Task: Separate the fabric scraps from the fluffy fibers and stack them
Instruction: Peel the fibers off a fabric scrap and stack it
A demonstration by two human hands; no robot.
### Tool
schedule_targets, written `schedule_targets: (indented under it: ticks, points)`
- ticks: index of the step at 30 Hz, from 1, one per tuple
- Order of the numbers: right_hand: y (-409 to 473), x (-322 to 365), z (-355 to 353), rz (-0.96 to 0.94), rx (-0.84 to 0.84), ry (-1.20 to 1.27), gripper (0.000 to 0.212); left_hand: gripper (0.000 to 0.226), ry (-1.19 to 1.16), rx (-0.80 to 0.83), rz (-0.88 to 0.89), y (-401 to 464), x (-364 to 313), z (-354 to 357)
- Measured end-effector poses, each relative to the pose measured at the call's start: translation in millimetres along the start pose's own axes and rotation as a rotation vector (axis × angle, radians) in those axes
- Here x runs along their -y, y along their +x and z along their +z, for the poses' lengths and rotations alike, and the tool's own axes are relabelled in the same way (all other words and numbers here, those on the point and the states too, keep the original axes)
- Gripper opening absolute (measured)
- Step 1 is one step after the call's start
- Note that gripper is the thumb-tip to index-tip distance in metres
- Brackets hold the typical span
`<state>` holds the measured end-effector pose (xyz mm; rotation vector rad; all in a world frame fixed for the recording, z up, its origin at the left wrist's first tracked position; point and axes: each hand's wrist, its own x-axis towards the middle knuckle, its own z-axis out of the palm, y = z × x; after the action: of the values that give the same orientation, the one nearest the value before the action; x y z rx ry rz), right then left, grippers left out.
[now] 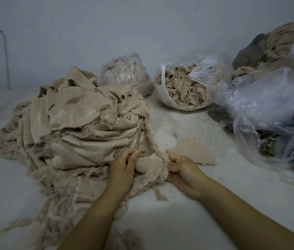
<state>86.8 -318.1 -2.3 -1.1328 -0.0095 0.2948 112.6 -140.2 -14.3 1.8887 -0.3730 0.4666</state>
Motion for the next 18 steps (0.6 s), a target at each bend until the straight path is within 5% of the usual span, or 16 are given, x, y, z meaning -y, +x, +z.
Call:
schedule_targets:
  ticks: [4,7,9,14,18]
  points:
    - [-3.4,1.8,5.4,0.01,-0.038,0.024,0.028,0.031,0.046,0.129,0.073,-8.8,-2.3,5.9]
    - [-1.5,2.7,19.2,0.042,-0.129,-0.348,0.043,0.015,0.138,0.27,0.107,-14.6,-6.2,8.7]
    - [4.3,-0.1,27.4,0.013,-0.239,-0.417,0.027,0.014,0.195,0.325,0.105,-19.5,-8.0,8.4]
    - [9.8,-11.6,34.4,-0.068,-0.443,-0.309,0.025,0.014,0.212,0.223,-0.174,-27.3,-11.4,-2.4]
    - [7.7,-9.5,42.9,0.013,-0.413,-0.378,0.037,0.024,0.275,0.224,-0.125,-33.0,-13.1,-6.0]
